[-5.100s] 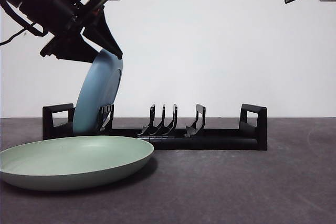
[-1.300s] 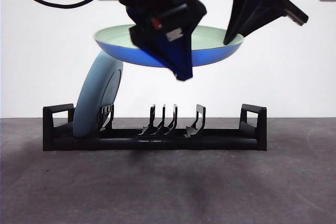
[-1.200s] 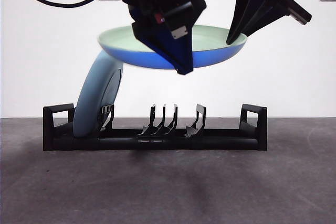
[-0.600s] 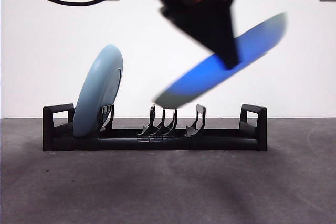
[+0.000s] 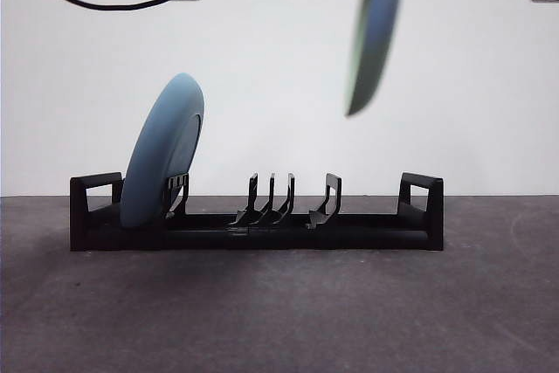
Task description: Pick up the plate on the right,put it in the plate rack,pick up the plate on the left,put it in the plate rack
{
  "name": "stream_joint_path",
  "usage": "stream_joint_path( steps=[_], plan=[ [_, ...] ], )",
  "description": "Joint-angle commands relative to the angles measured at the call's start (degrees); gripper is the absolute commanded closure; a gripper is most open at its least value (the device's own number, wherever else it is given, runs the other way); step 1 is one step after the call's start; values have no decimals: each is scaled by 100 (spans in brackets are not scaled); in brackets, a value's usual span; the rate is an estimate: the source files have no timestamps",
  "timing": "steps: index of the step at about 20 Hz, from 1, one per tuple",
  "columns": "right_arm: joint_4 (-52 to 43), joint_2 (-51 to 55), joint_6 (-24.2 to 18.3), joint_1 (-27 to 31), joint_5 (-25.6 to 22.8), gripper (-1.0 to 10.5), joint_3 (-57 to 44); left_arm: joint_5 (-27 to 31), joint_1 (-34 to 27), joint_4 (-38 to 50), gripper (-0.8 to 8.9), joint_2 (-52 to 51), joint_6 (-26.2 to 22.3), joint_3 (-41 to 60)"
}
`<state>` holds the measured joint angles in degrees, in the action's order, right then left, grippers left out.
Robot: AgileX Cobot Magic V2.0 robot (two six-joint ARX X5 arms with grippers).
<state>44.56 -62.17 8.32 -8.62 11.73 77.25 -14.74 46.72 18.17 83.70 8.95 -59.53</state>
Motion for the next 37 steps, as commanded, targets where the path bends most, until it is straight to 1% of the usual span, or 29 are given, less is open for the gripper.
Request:
stream_joint_path(
  steps=[1,5,9,16,27,29,31,32,33,36,37],
  plan=[
    [-42,-4,-28,0,-24,726,-4,-120,-413,415,823,98,748,11],
    [-85,-7,-26,0,-24,727,-4,-343,-857,820,823,251,1220,4],
    [-133,-7,-26,0,-24,727,-4,-522,-1071,835,823,555,1362,-181],
    [-210,-7,-26,0,-15,728,-4,-566,-1163,645,823,1110,1335,-435],
    [-210,-7,-31,0,-15,728,-4,-529,-1161,297,823,1757,1196,-437],
    [-210,-7,-31,0,-15,728,-4,-428,-1154,76,813,1759,1088,-437],
    [-208,-7,-31,0,-15,728,-4,-450,-1137,-74,810,1759,868,-437],
    [-210,-7,-31,0,-15,728,-4,-507,-1134,-136,791,1759,848,-437],
    [-208,-7,-31,0,-15,728,-4,-516,-1134,-179,742,1759,848,-437],
    [-205,-7,-31,0,-11,728,-4,-533,-1126,-350,498,1757,861,-437],
    [-203,-7,-31,-2,-11,728,-4,-551,-1110,-417,465,1755,861,-437]
  ],
)
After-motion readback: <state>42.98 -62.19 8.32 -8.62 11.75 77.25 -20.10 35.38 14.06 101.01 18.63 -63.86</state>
